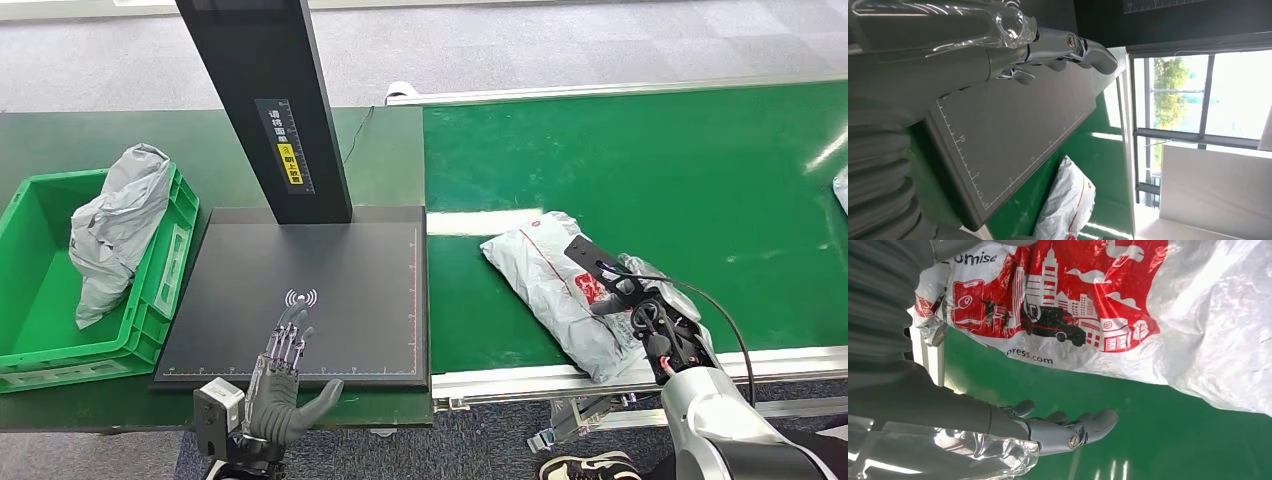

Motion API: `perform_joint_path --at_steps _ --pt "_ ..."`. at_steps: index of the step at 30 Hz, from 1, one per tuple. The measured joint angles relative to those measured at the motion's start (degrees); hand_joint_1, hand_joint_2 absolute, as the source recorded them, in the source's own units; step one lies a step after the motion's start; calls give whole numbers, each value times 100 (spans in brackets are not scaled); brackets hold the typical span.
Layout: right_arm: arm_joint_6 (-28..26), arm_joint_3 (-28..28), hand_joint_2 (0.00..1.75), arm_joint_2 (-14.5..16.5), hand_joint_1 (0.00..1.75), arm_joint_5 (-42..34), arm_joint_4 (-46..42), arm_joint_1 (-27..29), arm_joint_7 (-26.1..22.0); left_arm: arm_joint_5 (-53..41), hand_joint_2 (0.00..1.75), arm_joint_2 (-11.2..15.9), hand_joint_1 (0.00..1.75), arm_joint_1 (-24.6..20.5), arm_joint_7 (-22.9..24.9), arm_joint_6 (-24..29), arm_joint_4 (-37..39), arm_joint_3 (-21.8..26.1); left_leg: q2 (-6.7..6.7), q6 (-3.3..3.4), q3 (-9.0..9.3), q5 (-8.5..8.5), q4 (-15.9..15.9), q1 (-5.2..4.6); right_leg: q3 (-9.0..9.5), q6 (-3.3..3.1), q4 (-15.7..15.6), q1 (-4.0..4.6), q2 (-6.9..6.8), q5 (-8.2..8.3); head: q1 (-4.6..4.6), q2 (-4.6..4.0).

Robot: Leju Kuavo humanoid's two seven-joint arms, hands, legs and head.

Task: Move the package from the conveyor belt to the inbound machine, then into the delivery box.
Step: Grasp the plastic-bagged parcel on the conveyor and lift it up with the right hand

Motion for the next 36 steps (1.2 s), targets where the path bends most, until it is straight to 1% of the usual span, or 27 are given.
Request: perform_joint_path --at_steps 4,8,9,12,13,21,24,28,36 --pt "97 -19 175 10 0 14 5 1 -47 0 175 1 0 -19 0 0 31 0 0 0 0 0 0 0 0 0 0 0 0 0 1 0" --pt "412 -46 175 28 0 41 17 29 -301 17 175 1 0 -82 -5 -7 93 0 0 0 1 0 0 0 1 0 0 0 0 0 1 -1" --pt "486 -54 175 37 23 56 21 51 -391 26 175 1 0 -111 -10 -9 117 1 0 0 1 0 0 0 1 0 0 0 0 0 1 -1" --pt "632 -64 175 78 153 139 30 122 -585 40 175 1 0 -199 -26 -11 205 2 1 0 1 0 0 0 2 0 0 0 0 0 1 0" --pt "677 -64 175 97 174 177 33 136 -630 42 175 1 0 -222 -30 -11 232 2 2 0 1 0 0 1 2 0 1 0 0 0 1 0" --pt "1332 59 175 265 175 411 45 -29 -1022 42 175 1 0 -263 -50 -9 309 21 3 0 3 1 0 1 5 0 1 0 1 0 2 0" --pt "1486 141 175 343 175 425 45 -72 -1197 43 175 2 0 -258 -50 -7 309 31 1 -1 3 2 -1 1 5 0 1 0 0 0 0 -1" --pt "1552 250 175 428 175 451 45 -79 -1356 44 175 5 0 -241 -50 -7 309 33 0 -1 1 2 -1 1 4 0 2 0 0 0 1 -1" --pt "1546 345 175 529 175 453 45 -110 -1385 43 175 7 0 -212 -52 -7 308 34 0 0 0 1 0 1 4 0 1 0 -1 0 2 -1"
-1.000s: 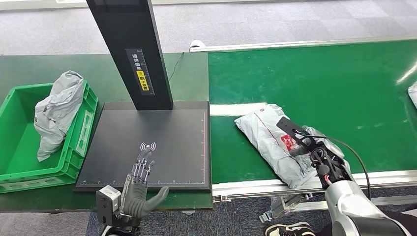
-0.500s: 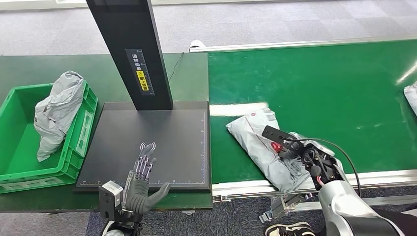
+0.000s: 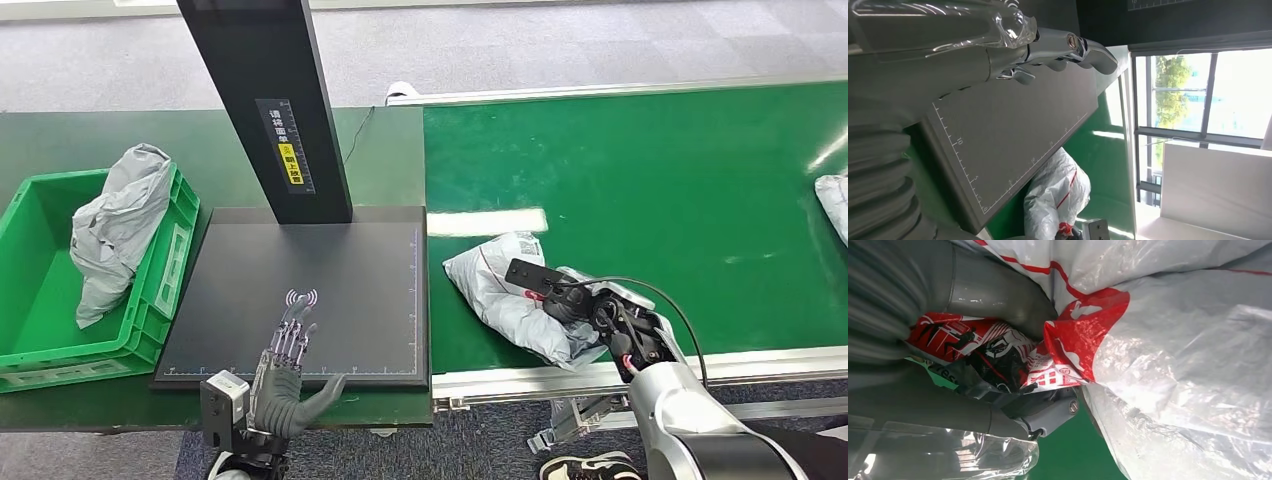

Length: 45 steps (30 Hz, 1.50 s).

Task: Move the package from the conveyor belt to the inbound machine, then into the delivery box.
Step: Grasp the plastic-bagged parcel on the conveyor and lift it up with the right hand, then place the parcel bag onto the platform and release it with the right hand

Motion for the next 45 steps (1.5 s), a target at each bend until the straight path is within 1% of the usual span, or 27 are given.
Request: perform_joint_path --at_steps 2,4,6,8,10,14,16,22,24,28,31,34,35,38,40,42,45 --pt "-58 3 175 16 175 -34 0 -4 -9 0 175 1 0 10 0 0 -1 1 0 0 0 0 0 0 0 0 0 0 0 0 -1 0" --pt "-289 -4 175 44 175 -118 -1 -17 -3 0 175 4 0 42 -1 2 -16 2 1 0 -3 0 0 0 0 0 1 0 0 0 -1 1" --pt "-786 -36 175 98 175 -224 -2 -53 59 0 175 7 0 111 -2 10 -69 5 2 0 -5 0 -1 0 -1 0 1 0 1 0 -2 0" --pt "-1407 -109 175 170 175 -343 -7 -113 128 -3 175 7 0 203 -1 23 -158 8 3 0 -2 0 -1 0 -2 0 1 0 1 0 -2 0" --pt "-1981 -221 175 243 175 -513 -31 -179 91 -14 175 7 0 296 0 35 -254 13 2 -1 -1 1 -1 1 -3 0 1 1 1 0 -2 0" --pt "-3008 -590 175 328 175 -1022 -156 -321 -391 -68 175 7 0 430 -2 85 -383 19 1 0 -2 1 0 0 -3 0 1 0 -2 0 0 0" --pt "-3254 -802 175 339 175 -1174 -217 -420 -579 -80 175 7 0 471 -5 108 -422 20 1 0 -1 1 0 0 -2 0 1 0 -2 0 1 1" --pt "-3318 -1089 175 357 175 -1241 -295 -498 -656 -89 175 7 0 498 -9 132 -478 22 0 0 -1 1 0 0 -2 0 0 0 -2 0 0 1" --pt "-3450 -1161 175 367 175 -1346 -318 -498 -789 -91 175 7 0 501 -17 141 -490 22 0 0 -1 1 0 0 -3 0 0 0 -2 0 -1 1" --pt "-3986 -1452 175 326 175 -1822 -476 -527 -1380 -100 175 6 0 510 -73 207 -492 20 0 0 -1 1 0 0 -3 0 1 0 -3 0 -1 0" --pt "-4217 -1696 175 258 175 -2202 -649 -526 -1810 -113 175 -9 0 510 -91 260 -492 16 0 0 0 1 0 -1 -4 0 0 0 -2 0 0 0" --pt "-4394 -1950 175 231 175 -2699 -877 -470 -2391 -125 175 -26 0 506 -94 331 -492 8 0 1 0 0 1 -2 -3 0 -1 -1 -2 0 1 0" --pt "-4416 -2005 175 229 175 -2790 -949 -443 -2515 -126 175 -27 0 504 -97 351 -491 6 0 1 0 0 1 -2 -3 0 -1 -1 -2 0 1 0" --pt "-4342 -2022 175 252 175 -2746 -1081 -343 -2587 -126 175 -28 0 487 -111 384 -471 -3 4 1 -4 -2 0 -1 -3 0 -1 -1 0 0 -1 0" --pt "-4153 -1942 175 322 175 -2650 -1106 -255 -2630 -123 175 -28 0 466 -119 392 -446 -9 5 1 -5 -2 -1 0 -2 0 0 0 1 0 -1 0" --pt "-3815 -1785 175 456 175 -2528 -1112 -159 -2747 -121 175 -27 0 442 -130 391 -422 -10 10 0 -3 -2 -2 3 -3 -1 1 3 4 0 -1 0" --pt "-3267 -1359 175 717 175 -2328 -1112 -2 -2926 -120 175 -26 0 376 -162 379 -374 -11 16 -3 3 1 -2 9 -4 -2 1 10 9 1 -2 0"
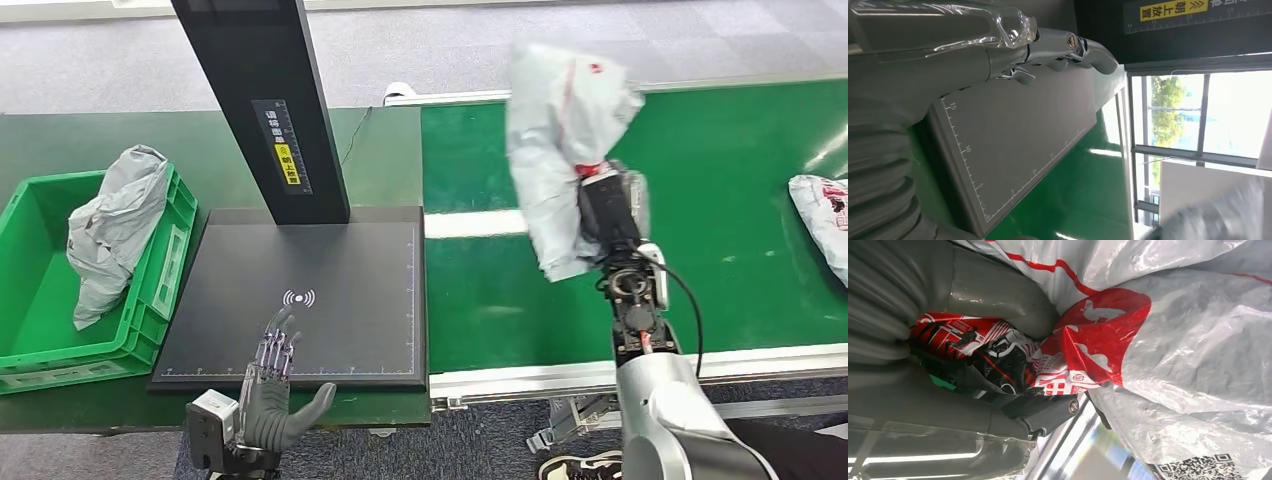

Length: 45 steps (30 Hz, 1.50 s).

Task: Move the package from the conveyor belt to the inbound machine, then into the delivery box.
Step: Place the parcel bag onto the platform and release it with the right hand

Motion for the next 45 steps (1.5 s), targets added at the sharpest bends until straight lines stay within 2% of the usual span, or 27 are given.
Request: perform_joint_path --at_steps 3,7,12,16,20,27,28,31,32,36,45 --pt "359 408 175 224 175 111 1 95 -101 1 175 2 0 -45 -24 -19 48 1 -18 -9 -4 9 0 5 0 -1 1 3 -14 -1 1 1" --pt "1175 995 175 534 175 275 23 96 -169 2 175 11 0 -91 -55 -42 115 5 -6 -11 -5 9 -1 6 -1 -2 3 3 -5 1 3 0" --pt "2025 1723 175 955 175 132 157 -57 50 7 175 18 0 -127 -63 -61 142 5 -15 -12 -5 10 0 6 -3 -2 1 4 -10 0 2 1" --pt "2658 2248 175 1125 175 78 325 -209 152 27 175 51 0 -127 -79 -73 168 5 -14 -12 -4 10 0 6 -2 -2 2 4 -8 0 3 1" --pt "2753 2693 175 1242 175 69 438 -238 215 50 175 80 0 -118 -91 -75 182 5 -16 -12 -5 10 0 6 -2 -2 1 4 -11 0 3 1" --pt "2728 2992 175 1284 175 -174 562 -308 375 50 175 99 0 -102 -93 -104 184 3 -16 -12 -5 10 1 5 -2 -2 0 3 -10 0 3 1" --pt "2705 3023 175 1284 152 -226 577 -313 418 50 175 100 0 -103 -93 -114 185 3 -16 -12 -5 10 1 5 -2 -2 0 3 -10 0 3 1" --pt "2529 3114 175 1296 21 -298 621 -323 641 46 175 101 0 -113 -87 -130 186 -2 -16 -12 -5 10 1 6 -2 -2 1 3 -10 0 3 1" --pt "2449 3145 175 1305 0 -293 634 -323 729 40 175 101 0 -116 -77 -130 186 -4 -16 -12 -5 10 1 6 -2 -2 1 3 -10 0 3 1" --pt "2229 3247 175 1366 0 -276 680 -322 931 17 175 99 0 -115 0 -124 178 -16 -16 -12 -4 10 1 6 -3 -2 1 4 -9 0 3 0" --pt "1886 3332 175 1410 0 -435 703 -329 1068 15 175 99 0 -108 57 -114 155 -17 -16 -12 -5 10 1 5 -2 -2 0 3 -10 0 3 0"
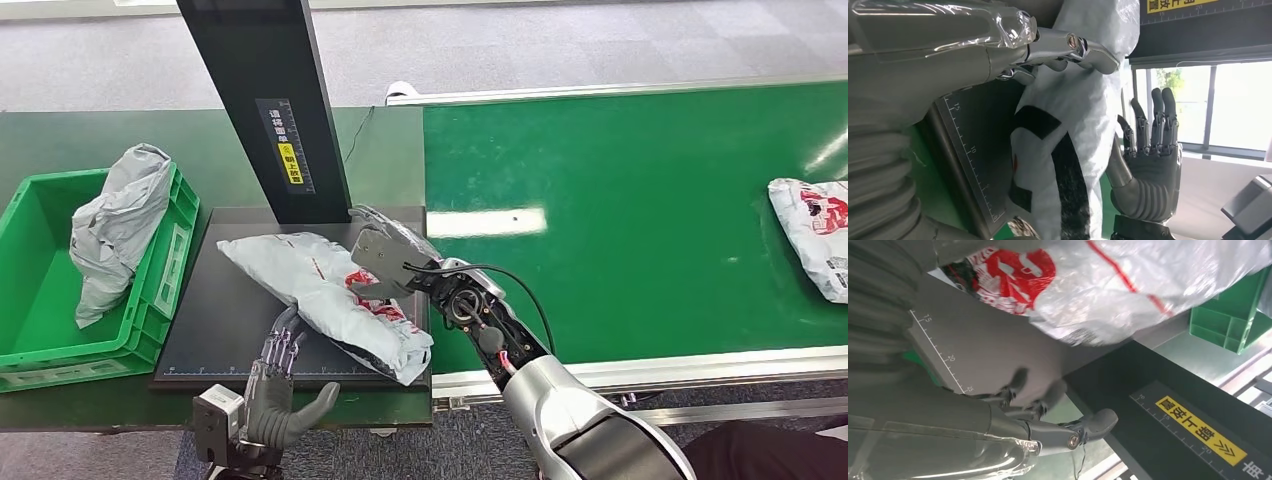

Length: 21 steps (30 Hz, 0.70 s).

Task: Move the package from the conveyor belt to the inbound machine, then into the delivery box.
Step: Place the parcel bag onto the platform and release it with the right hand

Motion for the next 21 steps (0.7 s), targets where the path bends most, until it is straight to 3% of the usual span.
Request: perform_joint_path --at_steps 21 --pt "-386 -49 175 -29 0 -320 0 6 -197 0 175 -1 0 74 0 56 -80 16 0 0 0 0 0 0 -1 0 0 0 0 0 0 1"
